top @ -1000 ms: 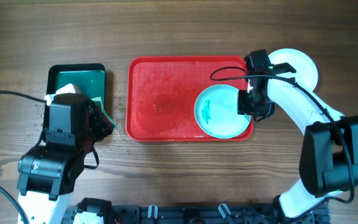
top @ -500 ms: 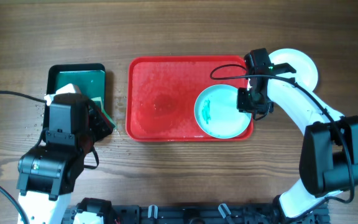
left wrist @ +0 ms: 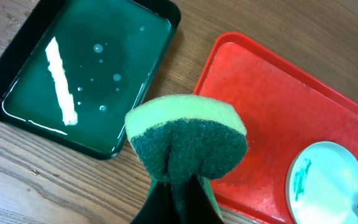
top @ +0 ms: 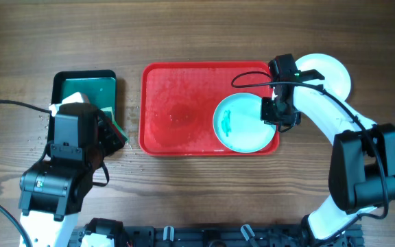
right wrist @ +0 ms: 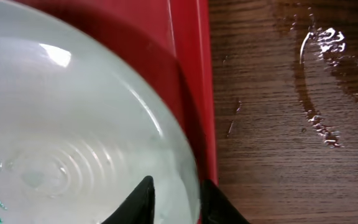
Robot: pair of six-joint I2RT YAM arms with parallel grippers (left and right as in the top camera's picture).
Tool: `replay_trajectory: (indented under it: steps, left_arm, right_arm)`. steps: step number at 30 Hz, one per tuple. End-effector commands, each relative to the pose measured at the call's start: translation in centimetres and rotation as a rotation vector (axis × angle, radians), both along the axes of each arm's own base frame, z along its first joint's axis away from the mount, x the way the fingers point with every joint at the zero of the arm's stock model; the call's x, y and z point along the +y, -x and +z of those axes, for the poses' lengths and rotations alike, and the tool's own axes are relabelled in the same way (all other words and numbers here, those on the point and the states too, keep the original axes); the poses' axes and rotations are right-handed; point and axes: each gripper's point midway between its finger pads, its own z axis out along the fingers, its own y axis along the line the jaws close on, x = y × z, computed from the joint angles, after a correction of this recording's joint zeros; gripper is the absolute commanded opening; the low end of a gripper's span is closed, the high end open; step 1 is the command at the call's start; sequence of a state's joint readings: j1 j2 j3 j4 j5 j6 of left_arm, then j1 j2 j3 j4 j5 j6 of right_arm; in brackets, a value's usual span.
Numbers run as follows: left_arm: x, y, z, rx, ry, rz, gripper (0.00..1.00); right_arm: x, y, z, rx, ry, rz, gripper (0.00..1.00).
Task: Clean dirty plates on tray and stack at the side
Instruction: 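Move the right gripper back to grasp the last plate's rim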
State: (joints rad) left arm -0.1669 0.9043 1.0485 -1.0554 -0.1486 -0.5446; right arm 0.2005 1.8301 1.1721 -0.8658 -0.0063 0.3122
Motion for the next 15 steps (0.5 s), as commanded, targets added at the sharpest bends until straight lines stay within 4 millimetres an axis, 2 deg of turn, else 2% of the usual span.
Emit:
replay_trajectory:
  steps: [1,5,9,14,15]
  left_arm:
    - [0.0,0.0,0.0,-0.002,0.016,0.013,0.04]
    - [0.0,0.0,0.0,-0.002,0.016,0.013,0.04]
    - [0.0,0.0,0.0,-0.002,0.016,0.013,0.04]
    - [0.0,0.0,0.0,-0.002,0.016,0.013,0.04]
    - [0.0,0.0,0.0,-0.002,0.016,0.013,0.04]
  right_arm:
    - [1.5,0.4,-0.6,0.03,-0.081,0.005,0.23]
    - [2.8,0.2,-0.5,0.026,-0.15,0.009,0.21]
    - [1.1,-0.3,-1.1,-0.004,-0.046,0.007,0.31]
    - [1.2,-0.6,-2.1,0.001,-0.047,0.005,0.3]
    - [1.6,-0.7,-2.6,0.005,-0.065,0.006,0.27]
